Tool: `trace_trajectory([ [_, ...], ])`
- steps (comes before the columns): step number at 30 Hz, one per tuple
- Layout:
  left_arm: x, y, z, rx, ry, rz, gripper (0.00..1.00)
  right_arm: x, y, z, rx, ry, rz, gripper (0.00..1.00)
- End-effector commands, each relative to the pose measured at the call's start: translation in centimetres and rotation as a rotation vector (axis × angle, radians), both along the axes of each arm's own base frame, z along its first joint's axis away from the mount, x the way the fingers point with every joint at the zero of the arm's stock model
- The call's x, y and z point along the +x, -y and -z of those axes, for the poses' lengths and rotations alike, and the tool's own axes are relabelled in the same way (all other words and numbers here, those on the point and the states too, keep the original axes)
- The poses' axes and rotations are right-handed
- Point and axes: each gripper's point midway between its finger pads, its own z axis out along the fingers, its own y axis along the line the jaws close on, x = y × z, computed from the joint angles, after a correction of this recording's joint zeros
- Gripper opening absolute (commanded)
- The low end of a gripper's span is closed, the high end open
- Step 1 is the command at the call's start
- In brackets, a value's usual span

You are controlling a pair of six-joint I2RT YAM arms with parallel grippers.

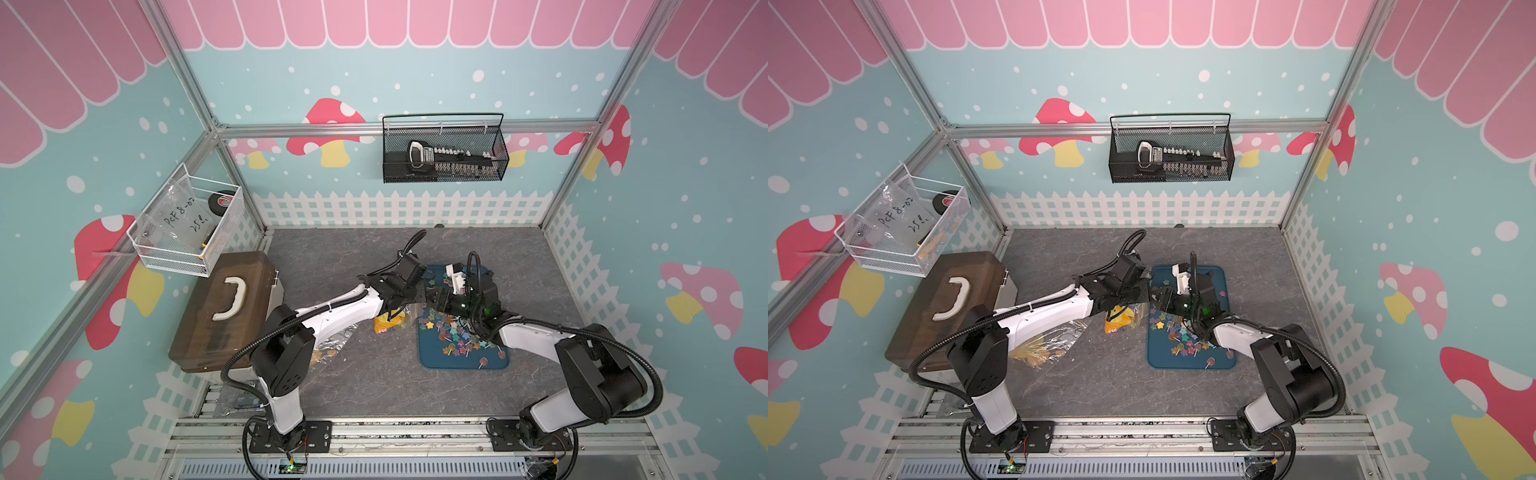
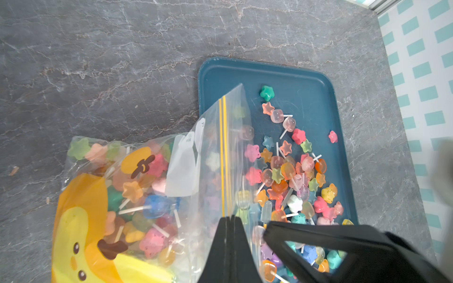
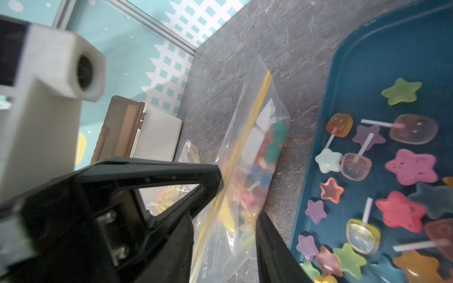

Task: Pour candies out of the ziploc bag
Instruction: Open the ziploc bag at the center of the board.

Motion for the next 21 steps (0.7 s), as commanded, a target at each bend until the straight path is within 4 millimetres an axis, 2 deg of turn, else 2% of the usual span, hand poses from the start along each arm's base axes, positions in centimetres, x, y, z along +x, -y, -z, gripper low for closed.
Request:
trace_trajectory([
  [1, 0.5, 0.2, -1.8, -0.054, 0.036, -0.015, 0.0, 0.2, 1.3, -0.5, -0.069, 0.03, 0.064, 0.44],
  [5, 0.6, 0.2, -1.9, -0.056, 0.038, -0.014, 0.0, 0.3, 1.0, -0.2, -0.085, 0.011, 0.047, 0.45],
  [14, 0.6, 0.4, -1.9, -0.06, 0.037, -0.011, 0.0, 0.6, -1.2, 0.5, -0.06, -0.016, -0.023, 0.45],
  [21, 0.6, 0.3, -2.0, -0.059, 0.039, -0.014, 0.0, 0.6, -2.5, 1.2, -0.059, -0.035, -0.052, 0.37],
])
